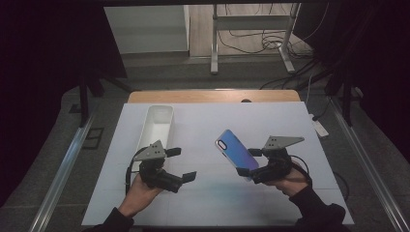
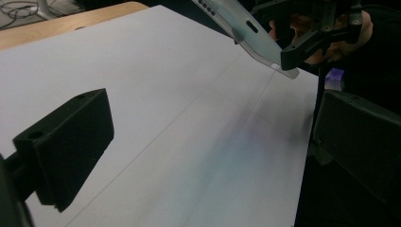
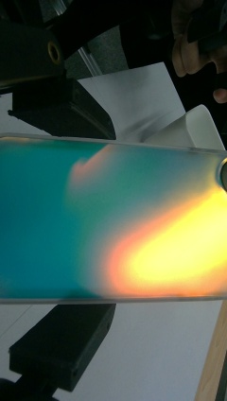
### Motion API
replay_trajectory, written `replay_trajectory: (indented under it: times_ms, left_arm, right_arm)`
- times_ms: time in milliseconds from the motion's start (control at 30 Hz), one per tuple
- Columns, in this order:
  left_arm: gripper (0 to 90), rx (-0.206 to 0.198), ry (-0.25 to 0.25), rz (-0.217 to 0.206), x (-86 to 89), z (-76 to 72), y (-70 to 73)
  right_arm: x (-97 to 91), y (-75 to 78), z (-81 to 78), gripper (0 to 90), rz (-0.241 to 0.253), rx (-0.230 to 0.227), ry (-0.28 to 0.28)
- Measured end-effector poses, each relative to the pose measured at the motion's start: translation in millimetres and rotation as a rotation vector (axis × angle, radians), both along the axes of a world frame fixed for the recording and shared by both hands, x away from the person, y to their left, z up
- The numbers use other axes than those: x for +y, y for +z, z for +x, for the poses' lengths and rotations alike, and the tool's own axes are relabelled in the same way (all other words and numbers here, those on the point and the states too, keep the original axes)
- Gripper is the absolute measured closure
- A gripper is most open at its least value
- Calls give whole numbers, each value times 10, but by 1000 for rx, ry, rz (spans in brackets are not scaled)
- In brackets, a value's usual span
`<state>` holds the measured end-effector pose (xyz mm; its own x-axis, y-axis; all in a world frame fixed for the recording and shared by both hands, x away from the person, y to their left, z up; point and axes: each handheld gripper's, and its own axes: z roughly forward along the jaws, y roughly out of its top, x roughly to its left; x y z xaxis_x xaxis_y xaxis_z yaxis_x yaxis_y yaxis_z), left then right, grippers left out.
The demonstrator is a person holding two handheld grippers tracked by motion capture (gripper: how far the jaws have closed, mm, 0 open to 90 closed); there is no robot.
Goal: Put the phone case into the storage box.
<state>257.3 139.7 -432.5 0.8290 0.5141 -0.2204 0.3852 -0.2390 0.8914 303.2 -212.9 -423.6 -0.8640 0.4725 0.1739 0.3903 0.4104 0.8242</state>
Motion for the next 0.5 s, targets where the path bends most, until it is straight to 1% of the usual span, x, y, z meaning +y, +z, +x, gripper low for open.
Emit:
replay_trajectory:
  times_ms: [67,333,500]
  left_arm:
    - [0,-3,-16,2,-41,19,5]
    - [0,-1,-69,-17,-157,70,21]
    - [0,5,-96,-40,-224,108,29]
  right_arm:
    - [8,3,-8,169,1,-1,3]
    - [39,15,-37,169,15,-8,20]
    - [56,20,-52,169,21,-10,27]
